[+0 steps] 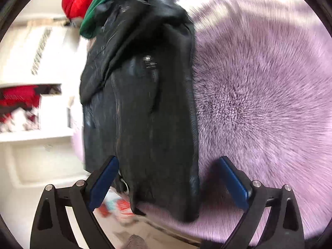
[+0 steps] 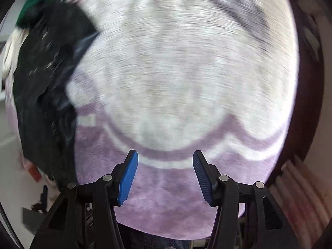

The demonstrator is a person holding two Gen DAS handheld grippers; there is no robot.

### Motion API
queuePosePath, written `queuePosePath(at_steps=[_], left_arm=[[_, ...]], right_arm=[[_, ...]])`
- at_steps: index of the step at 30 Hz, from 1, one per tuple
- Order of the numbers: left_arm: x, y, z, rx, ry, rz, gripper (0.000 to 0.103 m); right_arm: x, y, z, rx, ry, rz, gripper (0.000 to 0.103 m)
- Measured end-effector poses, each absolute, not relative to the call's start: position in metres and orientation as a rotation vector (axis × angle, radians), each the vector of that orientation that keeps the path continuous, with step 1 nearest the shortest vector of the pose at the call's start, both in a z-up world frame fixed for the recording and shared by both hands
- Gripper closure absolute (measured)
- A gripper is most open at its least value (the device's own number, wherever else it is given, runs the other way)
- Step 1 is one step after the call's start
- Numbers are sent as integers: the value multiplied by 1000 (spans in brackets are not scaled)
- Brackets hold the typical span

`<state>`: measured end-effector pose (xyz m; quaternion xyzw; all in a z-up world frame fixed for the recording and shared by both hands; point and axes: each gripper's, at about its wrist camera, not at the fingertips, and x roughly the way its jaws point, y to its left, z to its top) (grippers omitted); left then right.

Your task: Fold large clothes

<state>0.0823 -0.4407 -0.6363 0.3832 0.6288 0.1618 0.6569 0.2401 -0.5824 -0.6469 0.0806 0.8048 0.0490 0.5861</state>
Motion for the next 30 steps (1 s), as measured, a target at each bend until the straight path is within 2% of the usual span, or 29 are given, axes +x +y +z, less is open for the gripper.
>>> queuePosePath(at_steps=[2,6,10,11,12,13,14,16,17,22,23,24,26,28,30], left_arm=[[88,-437,-647,886,1409,382,4],[104,-420,-633,865,1356,462,4],[122,-380,-616,778,1355,534,5],[125,-371,-612,753,1360,533,7],[127,-367,-609,736,1361,522,10],[127,-365,-604,721,1353,498,31],[127,-364,-600,711,1346,477,62],[125,-361,-593,670,1347,418,89],[123,-369,-591,666,1334,409,91],[111,-378,-570,605,1306,352,96],[110,-377,-566,588,1304,345,96],[110,-373,-558,561,1298,336,96],[111,-365,-545,514,1293,325,97],[112,-348,-526,453,1284,319,98],[111,-331,-505,402,1266,326,98]], right_arm=[[241,-612,-645,231,1862,63,46],[248,-643,-648,313,1830,71,46],[275,-602,-657,387,1780,239,45],[284,-594,-660,407,1770,289,44],[292,-586,-662,431,1762,337,39],[301,-576,-667,479,1749,404,36],[311,-563,-673,561,1734,484,30],[335,-543,-684,704,1720,599,24],[325,-522,-695,748,1721,629,21],[320,-483,-739,892,1802,684,22],[318,-483,-738,930,1769,647,48],[317,-482,-737,950,1758,619,68],[317,-489,-731,1028,1734,526,78],[314,-487,-707,991,1698,496,80],[314,-479,-659,914,1655,493,82]])
